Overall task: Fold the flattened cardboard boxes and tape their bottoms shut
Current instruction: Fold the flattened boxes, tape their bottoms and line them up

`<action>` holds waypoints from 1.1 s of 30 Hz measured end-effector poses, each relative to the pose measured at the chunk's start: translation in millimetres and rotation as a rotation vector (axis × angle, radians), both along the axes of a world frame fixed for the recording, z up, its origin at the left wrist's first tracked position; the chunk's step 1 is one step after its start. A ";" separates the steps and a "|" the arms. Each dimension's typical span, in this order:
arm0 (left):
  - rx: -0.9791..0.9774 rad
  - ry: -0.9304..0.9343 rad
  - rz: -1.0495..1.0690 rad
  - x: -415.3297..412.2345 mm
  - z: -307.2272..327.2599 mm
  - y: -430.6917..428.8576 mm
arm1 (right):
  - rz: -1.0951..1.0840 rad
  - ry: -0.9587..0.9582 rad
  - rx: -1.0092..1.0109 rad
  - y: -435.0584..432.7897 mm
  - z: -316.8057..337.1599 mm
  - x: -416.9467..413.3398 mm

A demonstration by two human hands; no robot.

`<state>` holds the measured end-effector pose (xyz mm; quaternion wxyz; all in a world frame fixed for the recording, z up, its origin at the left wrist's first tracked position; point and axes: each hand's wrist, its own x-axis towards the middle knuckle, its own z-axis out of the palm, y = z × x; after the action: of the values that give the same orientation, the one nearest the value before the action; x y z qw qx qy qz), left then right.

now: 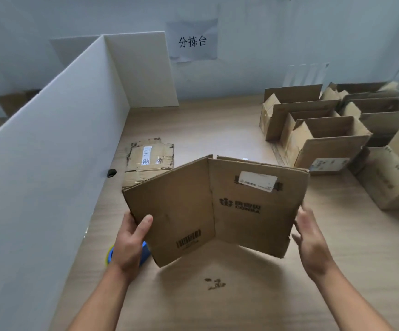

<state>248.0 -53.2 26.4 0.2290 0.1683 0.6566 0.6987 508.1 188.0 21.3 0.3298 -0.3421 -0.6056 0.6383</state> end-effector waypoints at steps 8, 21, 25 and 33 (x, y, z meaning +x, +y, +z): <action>0.009 0.033 0.081 -5.0 12.5 -12.1 | -0.295 -0.248 0.648 19.9 23.9 -17.7; -0.400 0.030 -0.126 -31.6 95.6 -9.1 | 0.231 -0.399 1.074 39.3 65.7 -59.5; -0.649 0.021 -0.319 -46.9 117.9 -6.2 | 0.479 -0.466 1.048 44.1 75.3 -44.9; -0.966 0.689 -0.209 -45.8 124.9 24.1 | 0.758 -0.451 0.847 37.7 91.1 -10.0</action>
<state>202.2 -29.1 151.2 0.1213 0.3256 0.9161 0.2002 498.1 225.7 112.3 0.0508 -0.0687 -0.9412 0.3268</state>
